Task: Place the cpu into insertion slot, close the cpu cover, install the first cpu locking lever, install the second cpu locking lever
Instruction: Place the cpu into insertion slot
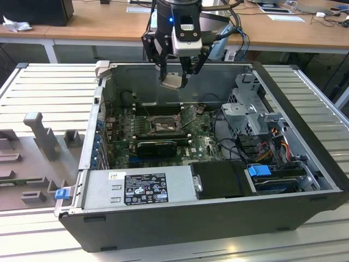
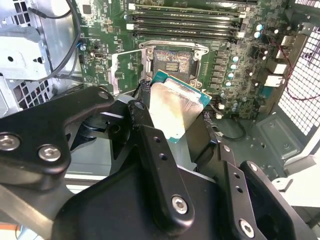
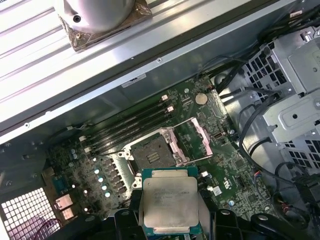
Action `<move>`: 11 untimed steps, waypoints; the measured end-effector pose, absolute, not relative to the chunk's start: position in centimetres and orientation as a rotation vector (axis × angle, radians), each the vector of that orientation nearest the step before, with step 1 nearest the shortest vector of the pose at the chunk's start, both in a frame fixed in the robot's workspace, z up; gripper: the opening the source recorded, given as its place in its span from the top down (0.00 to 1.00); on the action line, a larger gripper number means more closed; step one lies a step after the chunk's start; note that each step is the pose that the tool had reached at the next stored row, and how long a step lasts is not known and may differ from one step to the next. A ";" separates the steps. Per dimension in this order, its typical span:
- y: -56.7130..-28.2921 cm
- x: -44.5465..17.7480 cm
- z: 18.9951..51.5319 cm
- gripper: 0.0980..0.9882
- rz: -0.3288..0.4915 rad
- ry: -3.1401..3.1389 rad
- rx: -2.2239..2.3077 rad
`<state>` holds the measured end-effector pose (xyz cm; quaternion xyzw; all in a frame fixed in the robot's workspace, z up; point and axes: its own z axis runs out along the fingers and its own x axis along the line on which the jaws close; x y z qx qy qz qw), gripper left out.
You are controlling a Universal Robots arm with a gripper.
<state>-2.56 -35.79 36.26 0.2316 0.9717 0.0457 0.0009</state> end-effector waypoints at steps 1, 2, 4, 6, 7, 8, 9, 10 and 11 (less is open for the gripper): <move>-35.8 -2.6 36.3 0.52 0.143 3.050 0.731; -35.8 -2.6 36.3 0.52 0.143 3.048 0.737; -35.8 -2.6 36.3 0.52 0.143 3.046 0.746; -35.8 -2.6 36.3 0.52 0.143 3.043 0.757; -35.8 -2.6 36.3 0.52 0.143 3.041 0.765; -35.8 -2.6 36.3 0.52 0.143 3.039 0.770; -35.8 -2.6 36.3 0.52 0.143 3.038 0.773; -35.8 -2.6 36.3 0.52 0.143 3.037 0.779; -35.8 -2.6 36.3 0.52 0.143 3.035 0.784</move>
